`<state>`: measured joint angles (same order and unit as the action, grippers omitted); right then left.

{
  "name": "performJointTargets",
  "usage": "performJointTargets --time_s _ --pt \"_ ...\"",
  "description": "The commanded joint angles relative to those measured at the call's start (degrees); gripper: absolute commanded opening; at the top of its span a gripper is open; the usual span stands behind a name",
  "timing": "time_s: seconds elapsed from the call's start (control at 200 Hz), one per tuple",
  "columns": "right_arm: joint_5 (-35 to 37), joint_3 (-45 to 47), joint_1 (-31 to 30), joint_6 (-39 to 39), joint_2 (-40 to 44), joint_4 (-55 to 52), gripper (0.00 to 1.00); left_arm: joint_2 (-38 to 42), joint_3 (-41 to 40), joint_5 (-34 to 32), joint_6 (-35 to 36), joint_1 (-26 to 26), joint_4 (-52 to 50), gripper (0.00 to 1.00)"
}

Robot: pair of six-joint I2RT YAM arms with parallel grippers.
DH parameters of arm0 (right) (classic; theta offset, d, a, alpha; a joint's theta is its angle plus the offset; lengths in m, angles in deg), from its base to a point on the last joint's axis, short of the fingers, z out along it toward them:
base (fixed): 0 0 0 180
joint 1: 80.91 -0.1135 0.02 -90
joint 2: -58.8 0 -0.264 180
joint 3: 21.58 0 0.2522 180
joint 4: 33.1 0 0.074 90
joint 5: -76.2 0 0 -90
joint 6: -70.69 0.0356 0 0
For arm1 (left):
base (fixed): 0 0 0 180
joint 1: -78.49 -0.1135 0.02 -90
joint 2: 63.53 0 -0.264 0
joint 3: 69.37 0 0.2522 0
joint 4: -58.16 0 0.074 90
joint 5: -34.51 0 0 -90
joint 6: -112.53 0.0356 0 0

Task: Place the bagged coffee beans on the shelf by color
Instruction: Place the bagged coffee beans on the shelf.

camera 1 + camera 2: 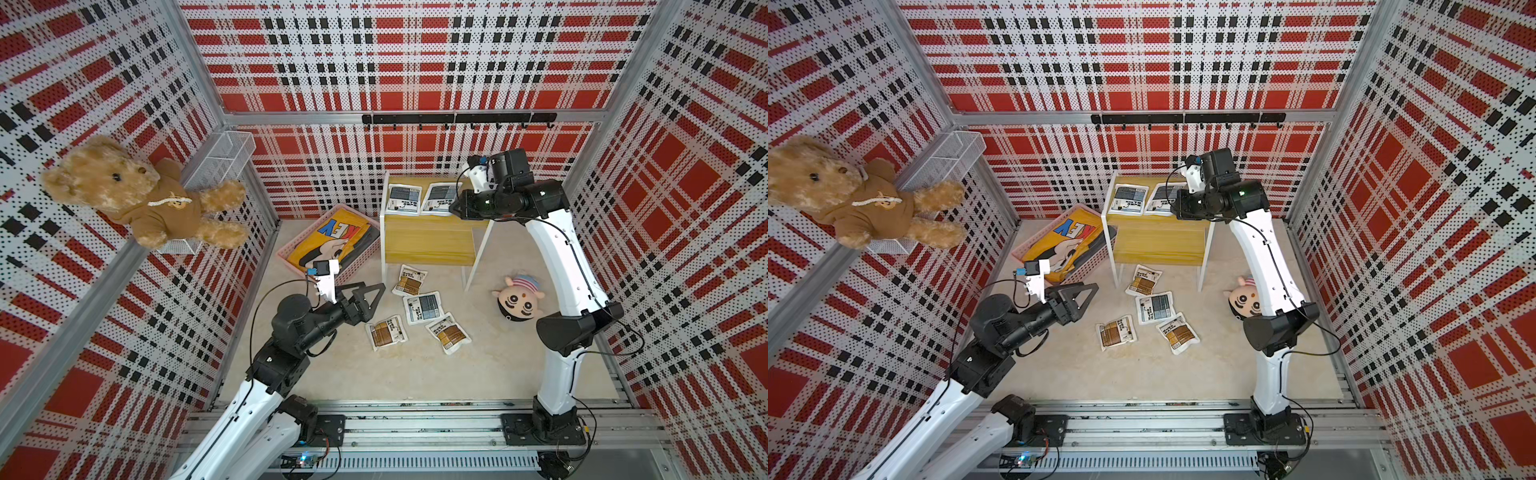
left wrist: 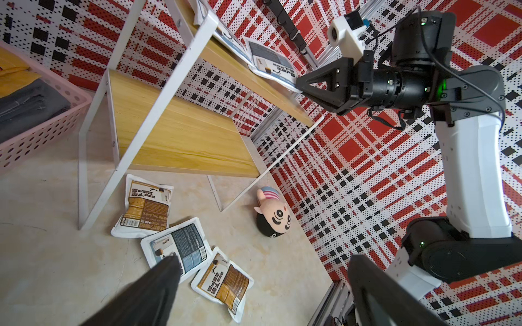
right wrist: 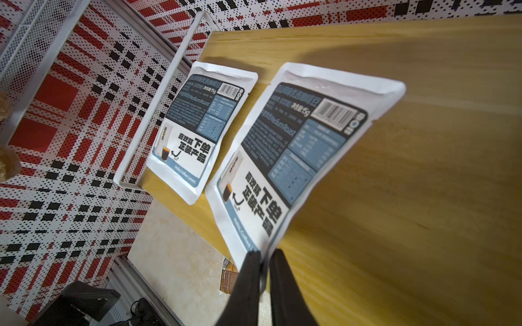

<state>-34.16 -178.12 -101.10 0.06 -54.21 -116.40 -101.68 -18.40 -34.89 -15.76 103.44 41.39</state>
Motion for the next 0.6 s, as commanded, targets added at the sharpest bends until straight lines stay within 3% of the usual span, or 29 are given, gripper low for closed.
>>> performJointTargets --time_s 0.0,0.14,0.235,0.281,0.596 --pt "-1.2 -1.7 0.3 0.0 -1.6 1.2 0.15 0.5 -0.6 0.5 0.8 -0.7 0.1 0.99" --pt "-0.6 -1.7 1.2 -0.2 -1.6 1.0 0.20 0.5 -0.5 0.7 0.7 -1.0 0.1 0.99" --pt "-0.1 -1.5 2.1 -0.3 -0.8 0.9 0.45 0.3 -0.4 0.7 0.7 -1.1 0.0 0.99" --pt "0.2 -1.5 2.3 -0.4 -0.3 0.9 0.50 0.2 -0.3 0.6 0.7 -1.1 0.1 0.99" --pt "-1.2 1.8 1.9 0.1 4.9 3.3 0.52 0.1 -0.5 0.6 -0.2 -1.1 1.0 0.99"
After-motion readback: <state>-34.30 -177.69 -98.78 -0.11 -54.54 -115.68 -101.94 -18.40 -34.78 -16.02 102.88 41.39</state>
